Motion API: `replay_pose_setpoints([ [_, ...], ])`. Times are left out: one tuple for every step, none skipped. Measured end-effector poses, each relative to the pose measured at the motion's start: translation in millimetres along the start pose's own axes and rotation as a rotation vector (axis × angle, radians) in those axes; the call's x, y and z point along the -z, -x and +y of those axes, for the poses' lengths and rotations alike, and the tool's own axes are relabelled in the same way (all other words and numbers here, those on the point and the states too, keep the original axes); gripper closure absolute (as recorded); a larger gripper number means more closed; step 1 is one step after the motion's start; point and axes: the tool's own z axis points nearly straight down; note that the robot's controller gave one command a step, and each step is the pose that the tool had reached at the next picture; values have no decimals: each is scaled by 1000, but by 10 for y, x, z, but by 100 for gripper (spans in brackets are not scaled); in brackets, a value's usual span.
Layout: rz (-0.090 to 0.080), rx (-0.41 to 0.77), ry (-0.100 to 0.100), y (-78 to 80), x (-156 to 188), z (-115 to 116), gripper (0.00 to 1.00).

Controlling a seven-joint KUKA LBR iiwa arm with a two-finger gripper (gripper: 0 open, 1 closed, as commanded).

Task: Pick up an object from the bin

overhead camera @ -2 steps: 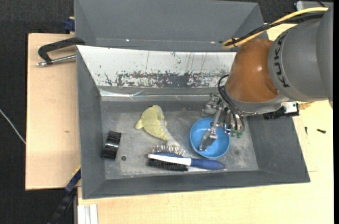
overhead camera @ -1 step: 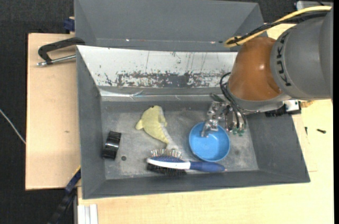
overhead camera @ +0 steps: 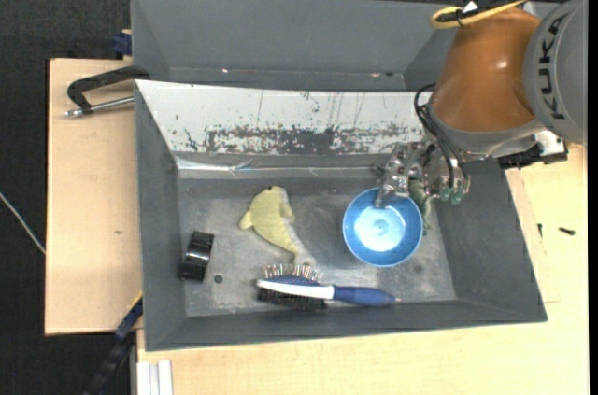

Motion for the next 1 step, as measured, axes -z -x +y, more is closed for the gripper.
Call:
replay_pose_setpoints([
  [1, -23, 1, 7, 660, 130, 100],
])
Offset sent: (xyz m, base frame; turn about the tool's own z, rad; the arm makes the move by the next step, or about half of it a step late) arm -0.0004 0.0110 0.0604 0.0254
